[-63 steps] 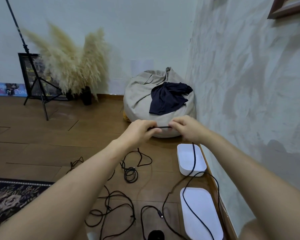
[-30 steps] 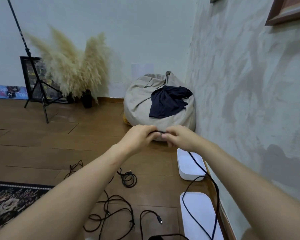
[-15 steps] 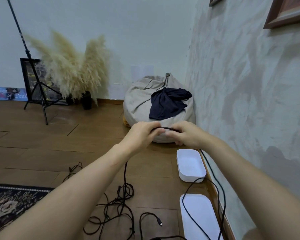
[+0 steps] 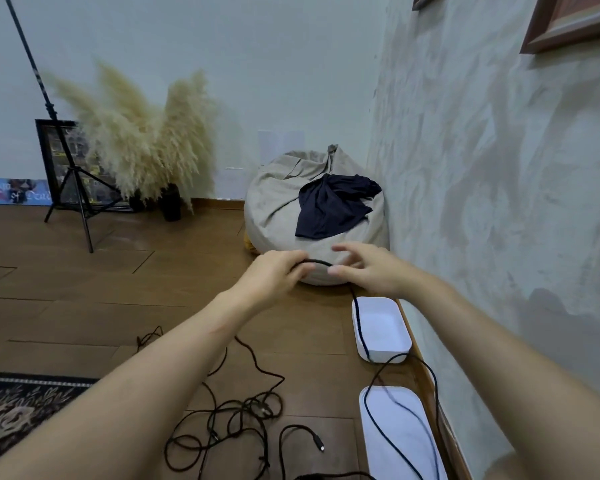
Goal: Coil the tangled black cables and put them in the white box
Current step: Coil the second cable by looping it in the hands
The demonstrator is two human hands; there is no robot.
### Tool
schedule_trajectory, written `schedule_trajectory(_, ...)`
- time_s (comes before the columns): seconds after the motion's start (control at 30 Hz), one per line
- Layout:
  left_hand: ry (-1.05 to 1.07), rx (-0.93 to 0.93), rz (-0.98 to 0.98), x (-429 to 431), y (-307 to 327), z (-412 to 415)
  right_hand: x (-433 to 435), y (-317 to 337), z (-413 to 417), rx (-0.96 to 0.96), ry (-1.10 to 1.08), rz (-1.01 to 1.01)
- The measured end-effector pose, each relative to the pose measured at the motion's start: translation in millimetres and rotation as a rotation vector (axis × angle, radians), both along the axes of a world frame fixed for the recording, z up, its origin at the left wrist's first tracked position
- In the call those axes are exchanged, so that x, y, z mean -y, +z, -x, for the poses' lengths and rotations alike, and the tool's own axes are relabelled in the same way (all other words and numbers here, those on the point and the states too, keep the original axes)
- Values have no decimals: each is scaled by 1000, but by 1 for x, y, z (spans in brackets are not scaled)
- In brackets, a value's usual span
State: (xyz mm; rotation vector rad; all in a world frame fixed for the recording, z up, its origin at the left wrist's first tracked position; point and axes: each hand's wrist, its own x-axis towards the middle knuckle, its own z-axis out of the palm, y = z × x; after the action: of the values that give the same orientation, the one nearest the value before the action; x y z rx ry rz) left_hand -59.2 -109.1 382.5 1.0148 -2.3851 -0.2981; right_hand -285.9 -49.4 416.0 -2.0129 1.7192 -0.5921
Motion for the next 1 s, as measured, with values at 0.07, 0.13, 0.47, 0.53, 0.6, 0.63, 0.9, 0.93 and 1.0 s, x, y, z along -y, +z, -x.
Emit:
schedule_trajectory(0.07,-38,-20,15,-5,1,10,2,-5,-12,-7,54,-2)
schedule_trajectory(0.13,-45,-98,-64,-3,1,7,3,-2,-9,62,22,46)
schedule_trajectory(0.47,89,-48,-235,17,-14,-31,-7,0,39,-64,-189,35)
schedule_trajectory(0.53,14,-47,-131,6,-4,-11,-6,-3,13,-114,-76,59)
schedule_trajectory(0.6,-41,-59,-36,-3,3,5,0,-5,-4,-148,13,88)
schedule_trajectory(0.63,-55,-81,-22,-5,5,8,0,-4,-9,-135,27,112)
schedule_trajectory(0.9,61,-56,-355,12,-15,-29,-6,18,38,14,-378,488)
schedule_trajectory(0.93,89,-74,-348,15,-16,-33,-6,17,46,0,-392,432)
schedule_trajectory(1.0,118,-116,-301,18,-14,-35,-6,11,55,17,-338,261)
